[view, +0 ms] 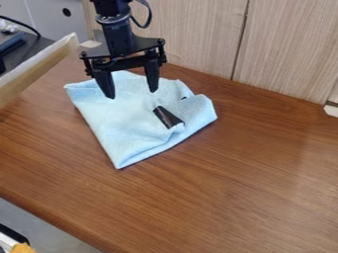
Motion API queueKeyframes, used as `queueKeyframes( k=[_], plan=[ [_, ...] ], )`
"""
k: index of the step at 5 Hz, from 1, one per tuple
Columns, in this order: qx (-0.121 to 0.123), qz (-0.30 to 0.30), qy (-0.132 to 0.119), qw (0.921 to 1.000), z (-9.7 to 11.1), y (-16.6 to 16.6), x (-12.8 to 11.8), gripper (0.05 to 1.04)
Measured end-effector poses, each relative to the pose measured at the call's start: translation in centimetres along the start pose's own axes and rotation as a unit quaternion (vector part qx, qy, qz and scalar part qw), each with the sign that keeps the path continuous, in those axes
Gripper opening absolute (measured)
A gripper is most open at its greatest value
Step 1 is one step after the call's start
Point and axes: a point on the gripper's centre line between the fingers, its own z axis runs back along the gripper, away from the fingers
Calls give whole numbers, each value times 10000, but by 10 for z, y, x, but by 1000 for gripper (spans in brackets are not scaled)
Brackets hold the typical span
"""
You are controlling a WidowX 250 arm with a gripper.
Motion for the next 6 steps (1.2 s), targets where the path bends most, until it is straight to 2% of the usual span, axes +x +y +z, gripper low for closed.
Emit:
queueKeyframes(
  k=[1, 2, 4, 6],
  plan=[
    [28, 27, 136, 9999, -8, 1, -2, 1001],
    [-77, 46, 154, 9998, -7, -8, 0, 1001],
    [-152, 184, 119, 9996, -18, -31, 25, 1001],
    [-95, 236, 122, 9996, -40, -50, 43, 1001]
  ],
)
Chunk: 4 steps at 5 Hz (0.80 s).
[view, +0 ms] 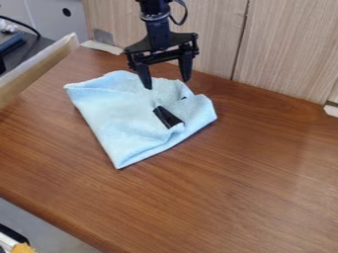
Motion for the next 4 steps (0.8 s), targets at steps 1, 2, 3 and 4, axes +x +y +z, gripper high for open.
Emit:
queueKeyframes(
  k=[1, 2, 3, 4],
  plan=[
    [-98, 4, 74, 9999, -12, -12, 2, 1001],
    [-127, -94, 116, 9998, -24, -27, 2, 1001],
    [-107, -164, 178, 9997, -32, -35, -1, 1001],
    [14, -257, 154, 9996, -40, -36, -3, 948]
  ],
)
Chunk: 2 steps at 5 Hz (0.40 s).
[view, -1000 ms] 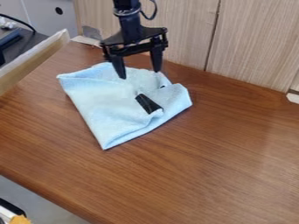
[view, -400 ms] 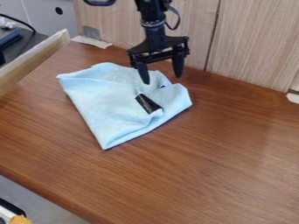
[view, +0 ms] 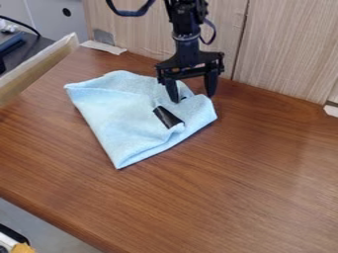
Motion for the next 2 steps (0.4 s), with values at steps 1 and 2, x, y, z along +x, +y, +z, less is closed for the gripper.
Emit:
queueKeyframes(
  k=[1, 2],
  plan=[
    [107, 45, -145, 9998, -2, 4, 2, 664],
    [175, 84, -185, 9996, -6, 8, 1, 367]
  ],
)
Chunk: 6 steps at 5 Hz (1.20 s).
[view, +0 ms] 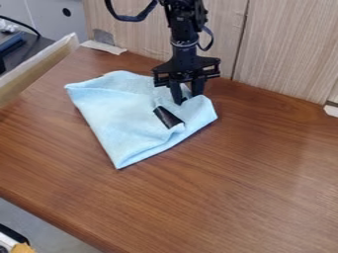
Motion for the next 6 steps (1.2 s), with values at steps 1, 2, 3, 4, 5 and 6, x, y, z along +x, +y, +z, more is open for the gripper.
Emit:
queueKeyframes(
  k=[1, 2, 3, 4, 5, 6],
  plan=[
    [15, 17, -45, 10000, 0, 1, 0, 167],
    [19, 13, -47, 10000, -2, 2, -1, 71],
    [-55, -19, -28, 10000, 0, -2, -4, 60],
    [-118, -79, 38, 9999, 2, -7, -9, 59],
    [-285, -81, 37, 9996, 14, -12, -10, 59],
    [-431, -53, 161, 9989, 19, -17, -14, 59]
  ],
)
